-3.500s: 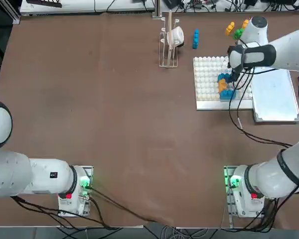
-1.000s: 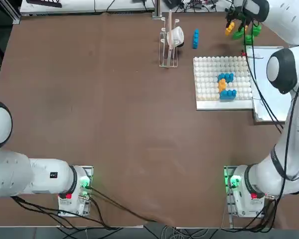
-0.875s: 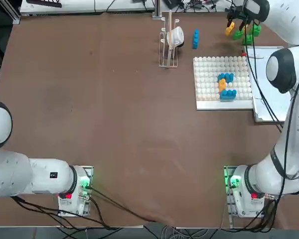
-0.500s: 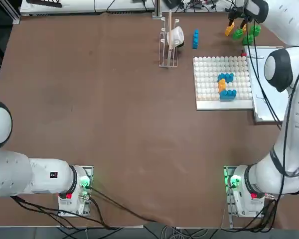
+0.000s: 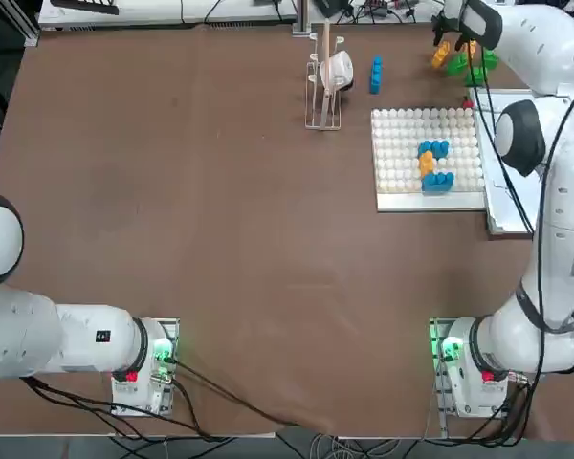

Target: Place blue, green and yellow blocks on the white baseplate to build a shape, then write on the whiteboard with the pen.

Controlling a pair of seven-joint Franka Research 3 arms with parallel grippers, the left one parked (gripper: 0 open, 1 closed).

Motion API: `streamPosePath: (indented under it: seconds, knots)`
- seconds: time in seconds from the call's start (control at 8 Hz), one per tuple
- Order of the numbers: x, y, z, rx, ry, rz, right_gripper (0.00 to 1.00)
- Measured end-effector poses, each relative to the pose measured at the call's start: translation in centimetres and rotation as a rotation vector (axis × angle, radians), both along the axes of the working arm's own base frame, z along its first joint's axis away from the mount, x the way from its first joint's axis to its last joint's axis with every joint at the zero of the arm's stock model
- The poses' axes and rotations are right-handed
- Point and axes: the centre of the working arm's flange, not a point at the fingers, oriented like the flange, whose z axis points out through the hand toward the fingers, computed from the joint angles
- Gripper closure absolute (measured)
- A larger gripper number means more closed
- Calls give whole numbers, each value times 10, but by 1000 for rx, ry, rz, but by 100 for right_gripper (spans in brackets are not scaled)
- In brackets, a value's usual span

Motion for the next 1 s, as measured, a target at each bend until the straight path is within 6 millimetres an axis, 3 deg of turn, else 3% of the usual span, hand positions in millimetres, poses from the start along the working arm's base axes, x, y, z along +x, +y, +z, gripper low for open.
streamPosePath:
  seconds: [0.5,1.0]
  knots:
    - [-5,-44,-1,11,23,-213,8]
    - [-6,-53,-2,59,7,-508,13]
